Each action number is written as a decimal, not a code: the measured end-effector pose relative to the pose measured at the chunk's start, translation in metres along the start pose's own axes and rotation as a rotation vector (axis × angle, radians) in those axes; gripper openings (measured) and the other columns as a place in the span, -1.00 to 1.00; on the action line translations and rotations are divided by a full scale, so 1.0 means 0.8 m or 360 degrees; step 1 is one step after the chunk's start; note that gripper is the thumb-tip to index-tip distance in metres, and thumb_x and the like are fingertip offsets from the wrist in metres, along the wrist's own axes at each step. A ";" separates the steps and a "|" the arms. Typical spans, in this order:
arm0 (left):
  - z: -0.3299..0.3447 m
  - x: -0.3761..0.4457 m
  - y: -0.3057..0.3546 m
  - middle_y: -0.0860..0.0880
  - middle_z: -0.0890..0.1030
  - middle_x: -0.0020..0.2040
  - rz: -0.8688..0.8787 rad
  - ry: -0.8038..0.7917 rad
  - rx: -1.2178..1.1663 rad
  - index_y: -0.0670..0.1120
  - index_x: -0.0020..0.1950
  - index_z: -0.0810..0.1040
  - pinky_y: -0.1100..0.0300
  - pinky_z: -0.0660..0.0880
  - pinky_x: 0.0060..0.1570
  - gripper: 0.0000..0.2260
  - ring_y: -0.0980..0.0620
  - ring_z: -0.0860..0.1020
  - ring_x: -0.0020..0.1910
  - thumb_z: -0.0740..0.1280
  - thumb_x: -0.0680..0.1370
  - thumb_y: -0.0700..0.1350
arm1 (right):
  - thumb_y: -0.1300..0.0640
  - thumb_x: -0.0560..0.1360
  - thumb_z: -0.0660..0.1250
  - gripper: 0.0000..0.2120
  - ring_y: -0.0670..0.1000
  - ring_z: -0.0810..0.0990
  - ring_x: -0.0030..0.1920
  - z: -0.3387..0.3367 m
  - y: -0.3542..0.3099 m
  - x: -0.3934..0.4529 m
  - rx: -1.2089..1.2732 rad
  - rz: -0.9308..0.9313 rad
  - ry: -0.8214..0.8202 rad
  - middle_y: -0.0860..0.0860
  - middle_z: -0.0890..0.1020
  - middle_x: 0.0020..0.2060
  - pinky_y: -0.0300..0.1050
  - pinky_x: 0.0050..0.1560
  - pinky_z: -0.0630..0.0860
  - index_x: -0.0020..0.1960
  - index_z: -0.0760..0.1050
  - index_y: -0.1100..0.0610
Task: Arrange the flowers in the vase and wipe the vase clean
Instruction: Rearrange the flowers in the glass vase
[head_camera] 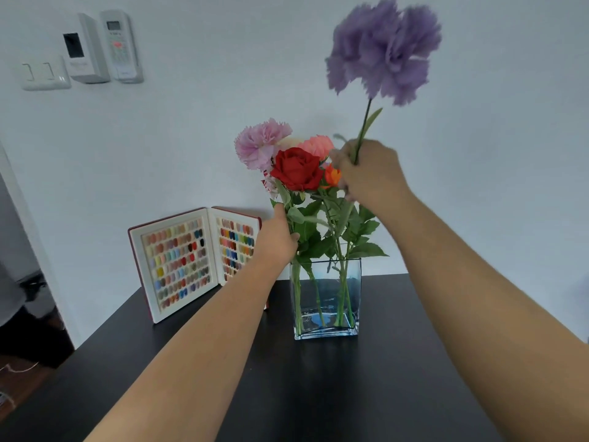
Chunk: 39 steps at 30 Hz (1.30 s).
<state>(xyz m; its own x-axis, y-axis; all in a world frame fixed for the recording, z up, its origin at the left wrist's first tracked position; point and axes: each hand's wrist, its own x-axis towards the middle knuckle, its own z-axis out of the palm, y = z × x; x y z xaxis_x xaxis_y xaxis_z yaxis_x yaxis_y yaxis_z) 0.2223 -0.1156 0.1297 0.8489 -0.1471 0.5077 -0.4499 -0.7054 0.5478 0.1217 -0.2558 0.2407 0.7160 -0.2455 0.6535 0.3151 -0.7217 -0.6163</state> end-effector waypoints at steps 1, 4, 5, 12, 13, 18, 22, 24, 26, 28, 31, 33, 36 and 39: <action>0.000 -0.001 -0.001 -0.22 0.64 0.01 0.0004 0.0004 -0.0006 -0.19 0.29 0.31 0.07 0.47 -0.14 -0.64 -0.22 0.63 0.01 0.37 0.57 -0.24 | 0.01 0.59 0.24 -0.71 0.13 0.67 -0.26 0.011 0.006 -0.001 -0.0024 0.0011 -0.0034 0.14 0.68 -0.27 0.13 -0.07 0.63 -0.05 0.56 0.23; 0.001 -0.003 -0.005 -0.20 0.65 0.00 0.0011 0.0031 -0.0024 -0.17 0.27 0.31 0.07 0.50 -0.16 -0.66 -0.20 0.65 -0.02 0.37 0.57 -0.22 | -0.04 0.60 0.23 -0.69 0.15 0.67 -0.19 0.044 0.026 -0.004 -0.0054 0.0036 -0.0140 0.14 0.67 -0.21 0.17 -0.11 0.63 -0.01 0.55 0.21; 0.001 -0.004 -0.005 -0.19 0.65 -0.02 0.0017 0.0037 -0.0022 -0.17 0.27 0.31 0.07 0.50 -0.17 -0.66 -0.20 0.64 -0.04 0.37 0.57 -0.21 | -0.04 0.60 0.22 -0.68 0.16 0.67 -0.19 0.054 0.034 -0.007 -0.0068 0.0058 -0.0169 0.15 0.66 -0.21 0.18 -0.11 0.62 0.01 0.54 0.22; 0.001 -0.009 -0.006 -0.15 0.65 -0.04 0.0003 0.0060 -0.0084 -0.17 0.35 0.36 0.06 0.53 -0.16 -0.64 -0.17 0.64 -0.04 0.32 0.61 -0.10 | 0.06 0.61 0.22 -0.75 0.22 0.66 -0.12 0.104 0.076 -0.019 -0.0186 0.0205 -0.0282 0.23 0.66 -0.16 0.09 -0.03 0.59 0.05 0.50 0.26; 0.001 -0.013 -0.006 -0.14 0.64 0.03 -0.0008 0.0089 -0.0161 -0.16 0.38 0.37 0.11 0.49 -0.12 -0.62 -0.13 0.62 0.01 0.33 0.60 -0.09 | 0.08 0.61 0.21 -0.76 0.23 0.66 -0.10 0.110 0.080 -0.021 -0.0186 0.0223 -0.0316 0.23 0.66 -0.14 0.11 -0.01 0.59 0.07 0.50 0.27; 0.010 -0.041 -0.008 -0.11 0.44 0.26 0.0007 0.0224 -0.0365 -0.07 0.50 0.33 0.21 0.39 0.11 -0.51 -0.04 0.49 0.18 0.35 0.58 -0.12 | 0.09 0.59 0.26 -0.68 0.20 0.64 -0.05 0.119 0.089 -0.031 -0.0105 0.0215 -0.0291 0.17 0.65 -0.04 -0.03 -0.04 0.56 0.29 0.40 0.21; 0.025 -0.063 -0.019 -0.08 0.34 0.34 0.0030 0.0342 -0.0531 -0.07 0.54 0.27 0.17 0.39 0.27 -0.45 0.04 0.43 0.24 0.37 0.58 -0.14 | 0.02 0.50 0.41 -0.44 0.01 0.58 -0.16 0.096 0.090 -0.057 0.0131 0.0153 -0.0280 0.03 0.60 -0.15 -0.18 -0.19 0.46 0.41 0.26 0.07; 0.034 -0.072 -0.019 -0.07 0.38 0.32 0.0196 0.0403 -0.0486 -0.07 0.45 0.40 0.11 0.39 0.33 -0.52 0.10 0.39 0.27 0.40 0.55 -0.12 | 0.03 0.47 0.43 -0.40 -0.04 0.59 -0.08 0.083 0.099 -0.076 0.0272 0.0133 -0.0256 0.00 0.60 -0.10 -0.18 -0.07 0.50 0.43 0.25 -0.04; 0.043 -0.075 -0.014 -0.06 0.43 0.29 0.0348 0.0455 -0.0361 -0.03 0.35 0.51 0.10 0.39 0.32 -0.60 0.10 0.37 0.26 0.42 0.52 -0.03 | 0.14 0.48 0.39 -0.48 -0.11 0.60 -0.09 0.072 0.113 -0.094 0.0387 0.0101 -0.0163 -0.04 0.62 -0.11 -0.23 -0.07 0.51 0.37 0.31 -0.10; 0.049 -0.072 -0.006 -0.06 0.46 0.28 0.0363 0.0500 -0.0226 0.01 0.28 0.58 0.06 0.36 0.30 -0.63 0.01 0.38 0.27 0.39 0.52 0.11 | 0.26 0.47 0.31 -0.57 -0.13 0.57 -0.18 0.062 0.127 -0.102 0.0449 0.0110 0.0038 -0.03 0.63 -0.17 -0.25 -0.13 0.47 0.26 0.39 -0.08; 0.056 -0.062 0.010 -0.08 0.53 0.23 0.0268 0.0587 0.0009 0.02 0.15 0.66 -0.05 0.38 0.19 -0.66 -0.14 0.41 0.21 0.33 0.53 0.20 | 0.23 0.43 0.32 -0.65 -0.03 0.51 -0.03 0.061 0.150 -0.084 0.0270 0.0220 0.0317 0.04 0.58 0.01 -0.23 -0.08 0.36 0.20 0.44 0.04; 0.059 -0.055 0.019 -0.06 0.59 0.17 0.0228 0.0635 0.0117 0.01 0.06 0.70 -0.04 0.36 0.06 -0.74 -0.19 0.44 0.16 0.36 0.55 0.14 | 0.06 0.41 0.35 -0.56 0.12 0.41 0.21 0.067 0.159 -0.059 -0.0089 0.0243 0.0212 0.07 0.48 0.20 -0.12 0.09 0.29 0.27 0.42 0.04; 0.053 -0.049 0.029 0.02 0.66 0.04 0.0231 0.0614 0.0158 0.00 0.00 0.68 0.07 0.13 -0.03 -0.81 -0.14 0.45 0.14 0.32 0.61 0.05 | -0.14 0.44 0.36 -0.46 0.21 0.30 0.32 0.073 0.149 -0.024 -0.0428 0.0327 -0.0079 0.09 0.40 0.30 0.06 0.25 0.30 0.37 0.37 -0.05; 0.041 -0.039 0.036 0.03 0.67 -0.10 0.0243 0.0520 0.0207 -0.03 0.04 0.62 0.12 -0.01 -0.09 -0.77 -0.08 0.44 0.18 0.22 0.66 0.04 | -0.21 0.41 0.36 -0.40 0.22 0.36 0.29 0.082 0.147 -0.001 -0.0353 0.0451 -0.0338 0.07 0.52 0.22 0.07 0.24 0.37 0.38 0.34 -0.06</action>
<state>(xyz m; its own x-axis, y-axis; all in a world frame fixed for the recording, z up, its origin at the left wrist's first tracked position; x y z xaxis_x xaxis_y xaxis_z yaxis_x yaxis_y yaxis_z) 0.1914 -0.1541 0.1080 0.6321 -0.0435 0.7736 -0.5076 -0.7776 0.3710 0.1988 -0.2985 0.1388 0.8751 -0.3319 0.3523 -0.0379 -0.7725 -0.6339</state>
